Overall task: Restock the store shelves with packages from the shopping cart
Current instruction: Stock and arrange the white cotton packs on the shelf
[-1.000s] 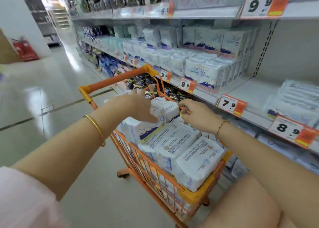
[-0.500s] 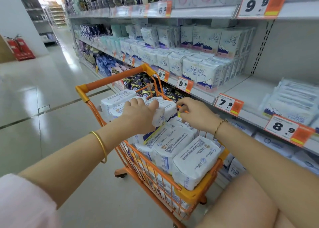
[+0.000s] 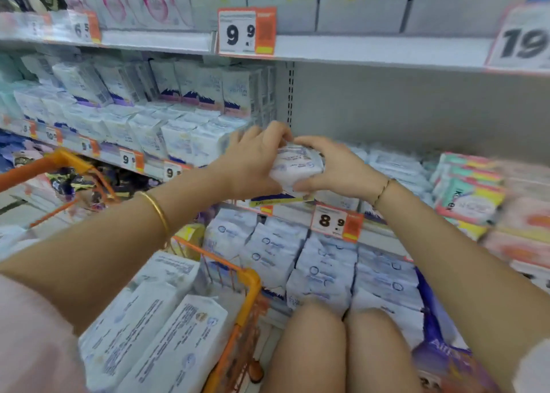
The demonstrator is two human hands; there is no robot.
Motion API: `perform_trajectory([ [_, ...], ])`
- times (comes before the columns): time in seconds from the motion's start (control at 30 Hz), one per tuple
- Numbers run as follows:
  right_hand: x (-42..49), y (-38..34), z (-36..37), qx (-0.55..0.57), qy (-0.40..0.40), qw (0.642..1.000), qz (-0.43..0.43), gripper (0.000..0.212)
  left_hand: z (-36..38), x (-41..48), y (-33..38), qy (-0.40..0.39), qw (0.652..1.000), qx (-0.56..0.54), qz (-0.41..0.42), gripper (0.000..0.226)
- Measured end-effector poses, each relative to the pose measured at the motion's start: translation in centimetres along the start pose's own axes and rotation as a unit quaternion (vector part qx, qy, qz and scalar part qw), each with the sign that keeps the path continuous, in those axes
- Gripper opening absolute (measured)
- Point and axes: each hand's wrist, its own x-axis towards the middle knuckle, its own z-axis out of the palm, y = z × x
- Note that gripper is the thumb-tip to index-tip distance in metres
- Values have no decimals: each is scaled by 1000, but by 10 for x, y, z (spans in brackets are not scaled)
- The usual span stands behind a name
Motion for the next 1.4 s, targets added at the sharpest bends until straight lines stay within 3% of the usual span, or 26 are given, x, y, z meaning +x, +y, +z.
perform_trajectory([
  [0.1, 14, 44, -34, -75, 90, 991, 61, 77, 35, 62, 12, 45, 998, 11, 40, 67],
  [0.2, 41, 88, -56, -187, 198, 953, 129, 70, 67, 120, 12, 66, 998, -18, -5, 74],
  [0.3, 73, 133, -69, -265, 250, 916, 170, 66, 97, 171, -2, -13, 994, -76, -71, 71],
  [0.4, 112, 168, -75, -248, 268, 909, 200, 60, 123, 214, -14, -102, 987, -77, -92, 61],
  [0.6, 168, 223, -64, -237, 265, 915, 190, 57, 167, 263, -12, -224, 958, -152, -95, 52],
  [0.8, 185, 255, -57, -189, 169, 946, 200, 50, 182, 269, -12, -218, 964, -140, -56, 46],
  [1.0, 184, 258, -53, -254, 40, 920, 295, 39, 180, 266, -9, -230, 961, -134, -79, 47],
  [1.2, 161, 214, -54, -239, 107, 919, 296, 47, 139, 241, -5, -247, 958, -109, -93, 49],
  [1.33, 127, 152, -28, -219, 137, 947, 193, 46, 87, 189, -10, -250, 962, -33, -104, 52],
  [1.4, 106, 115, -4, -152, 115, 971, 147, 45, 61, 149, -14, -259, 958, 3, -125, 54],
])
